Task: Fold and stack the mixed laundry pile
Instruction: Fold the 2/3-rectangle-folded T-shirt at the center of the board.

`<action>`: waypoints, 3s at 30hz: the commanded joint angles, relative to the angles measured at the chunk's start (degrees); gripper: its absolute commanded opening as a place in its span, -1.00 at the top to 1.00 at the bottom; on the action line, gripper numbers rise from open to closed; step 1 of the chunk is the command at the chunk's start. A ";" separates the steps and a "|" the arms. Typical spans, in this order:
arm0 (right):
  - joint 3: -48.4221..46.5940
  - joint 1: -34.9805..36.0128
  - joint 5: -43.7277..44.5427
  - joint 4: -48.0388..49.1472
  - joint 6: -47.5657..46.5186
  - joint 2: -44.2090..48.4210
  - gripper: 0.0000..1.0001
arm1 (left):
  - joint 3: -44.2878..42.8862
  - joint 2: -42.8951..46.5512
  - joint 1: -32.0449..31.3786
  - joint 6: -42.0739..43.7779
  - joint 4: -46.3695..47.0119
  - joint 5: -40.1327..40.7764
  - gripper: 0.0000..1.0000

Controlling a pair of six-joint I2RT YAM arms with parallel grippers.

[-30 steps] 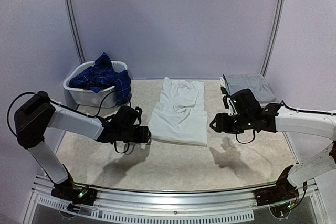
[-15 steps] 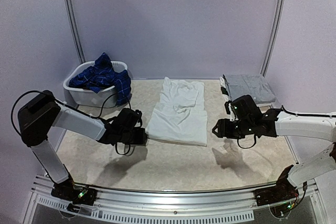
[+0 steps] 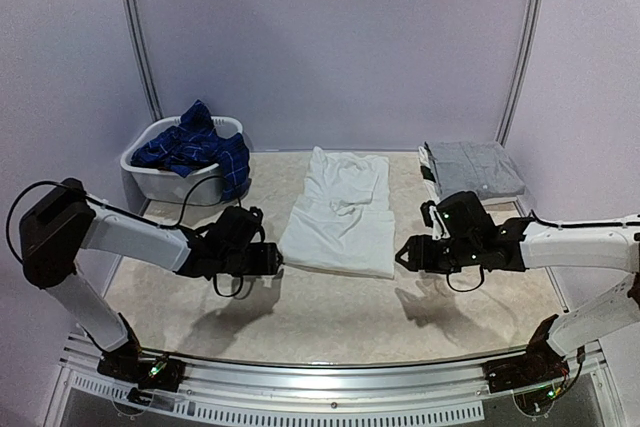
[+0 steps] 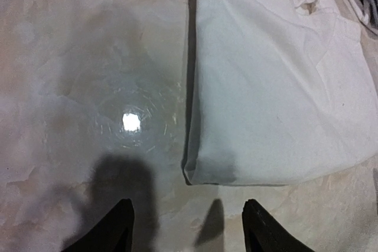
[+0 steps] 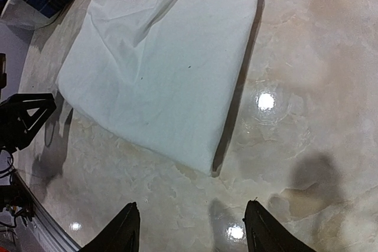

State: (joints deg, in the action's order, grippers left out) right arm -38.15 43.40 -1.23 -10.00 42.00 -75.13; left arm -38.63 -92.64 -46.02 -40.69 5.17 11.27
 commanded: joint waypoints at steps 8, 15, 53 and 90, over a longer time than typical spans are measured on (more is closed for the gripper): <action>2.14 0.55 -1.39 4.95 2.42 -3.73 -0.24 | -8.77 -4.97 1.07 0.16 -3.50 3.56 -0.18; 3.08 0.62 -2.09 7.45 3.34 -5.73 -0.25 | -12.07 -9.16 1.37 -0.45 -8.74 4.38 0.00; 2.91 0.63 -4.97 19.05 7.12 -20.43 0.16 | -7.27 -10.63 -2.23 -5.25 -6.23 2.90 0.73; 0.97 4.16 -1.90 10.13 5.42 -13.81 1.00 | -0.30 -2.09 -5.36 -5.08 1.16 3.50 1.00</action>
State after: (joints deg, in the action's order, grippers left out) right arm -36.07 46.39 -6.17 5.87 48.51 -92.12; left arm -40.34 -97.95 -49.47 -45.56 8.56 13.63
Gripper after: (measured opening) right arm 0.013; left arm 0.035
